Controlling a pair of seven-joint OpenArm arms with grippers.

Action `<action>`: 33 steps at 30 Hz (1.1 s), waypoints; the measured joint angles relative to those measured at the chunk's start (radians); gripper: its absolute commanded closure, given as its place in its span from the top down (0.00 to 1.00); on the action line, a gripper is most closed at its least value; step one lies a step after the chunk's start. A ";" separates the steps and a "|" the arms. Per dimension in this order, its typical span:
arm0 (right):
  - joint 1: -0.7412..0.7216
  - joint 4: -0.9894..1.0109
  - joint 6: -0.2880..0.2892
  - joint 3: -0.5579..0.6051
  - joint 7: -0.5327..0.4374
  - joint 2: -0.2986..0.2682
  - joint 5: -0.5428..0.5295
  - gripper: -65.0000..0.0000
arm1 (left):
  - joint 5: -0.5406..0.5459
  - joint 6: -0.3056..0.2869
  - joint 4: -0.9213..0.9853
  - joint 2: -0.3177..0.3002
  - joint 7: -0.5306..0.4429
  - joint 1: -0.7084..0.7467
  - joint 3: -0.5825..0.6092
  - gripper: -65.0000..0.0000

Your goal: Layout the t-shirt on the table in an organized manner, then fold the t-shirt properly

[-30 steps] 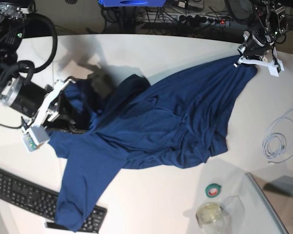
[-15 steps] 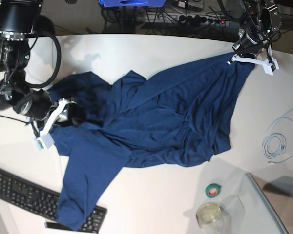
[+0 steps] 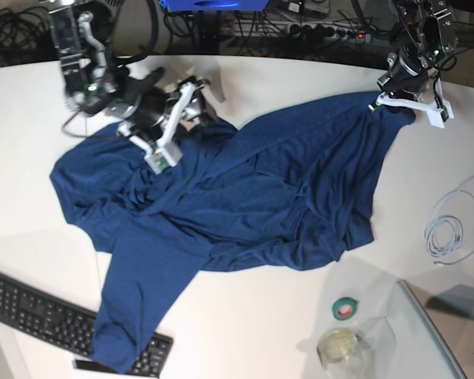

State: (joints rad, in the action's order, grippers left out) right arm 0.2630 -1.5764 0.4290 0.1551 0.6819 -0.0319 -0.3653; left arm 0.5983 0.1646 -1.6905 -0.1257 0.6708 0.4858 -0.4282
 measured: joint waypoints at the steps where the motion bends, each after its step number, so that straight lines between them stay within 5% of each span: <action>1: -0.005 0.035 -0.010 0.013 -0.010 0.016 0.016 0.55 | 0.000 0.000 0.005 -0.001 -0.001 0.000 0.000 0.00; 4: -0.018 0.097 -0.050 0.012 -0.081 0.053 0.003 0.55 | 0.000 0.000 0.011 -0.002 0.000 0.003 0.000 0.00; 8: -0.021 0.124 -0.152 0.021 -0.184 0.035 0.010 0.55 | 0.000 0.000 0.013 -0.002 0.000 0.003 0.000 0.00; 17: -0.068 0.244 -0.175 0.032 -0.232 0.047 0.003 0.54 | 0.000 0.000 0.013 -0.005 0.000 0.005 0.000 0.00; 19: -0.064 0.250 -0.176 0.032 -0.254 0.046 0.006 0.42 | 0.000 0.001 0.013 -0.005 0.000 0.005 0.000 0.00; 23: -0.052 0.246 -0.177 0.033 -0.236 0.046 0.007 0.00 | 0.000 0.000 0.013 -0.005 -0.001 -0.001 0.000 0.00; 28: 0.052 0.041 -0.182 0.031 -0.225 0.029 0.008 0.00 | 0.000 0.000 0.013 -0.005 0.000 -0.001 0.000 0.00; 33: 0.140 -0.236 -0.183 0.035 -0.169 -0.045 0.013 0.00 | 0.000 0.000 0.013 -0.008 0.000 -0.003 0.000 0.00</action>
State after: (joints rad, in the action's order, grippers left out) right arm 0.4030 -1.8122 0.2462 0.1898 0.5125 -0.0772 -0.3519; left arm 0.5987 0.1650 -1.6772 -0.1333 0.6704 0.4824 -0.4286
